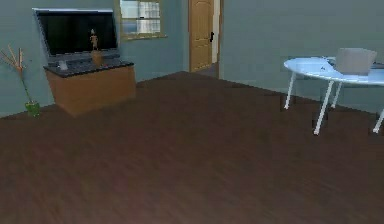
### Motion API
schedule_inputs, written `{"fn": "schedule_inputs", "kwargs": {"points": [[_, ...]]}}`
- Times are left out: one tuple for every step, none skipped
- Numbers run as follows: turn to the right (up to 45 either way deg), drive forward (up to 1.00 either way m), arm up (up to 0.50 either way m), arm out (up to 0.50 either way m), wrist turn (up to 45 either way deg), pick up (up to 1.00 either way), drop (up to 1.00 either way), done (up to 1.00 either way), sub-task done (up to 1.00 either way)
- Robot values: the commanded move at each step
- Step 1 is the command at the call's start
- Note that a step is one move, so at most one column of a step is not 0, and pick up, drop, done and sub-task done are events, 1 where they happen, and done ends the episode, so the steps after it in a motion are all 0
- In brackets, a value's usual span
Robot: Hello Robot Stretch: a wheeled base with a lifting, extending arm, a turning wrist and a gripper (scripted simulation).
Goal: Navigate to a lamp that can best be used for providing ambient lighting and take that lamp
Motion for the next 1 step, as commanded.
{"fn": "schedule_inputs", "kwargs": {"points": [[0.0,1.00,0.00,0.00,0.0,0.00,0.00,0.00,0.00]]}}
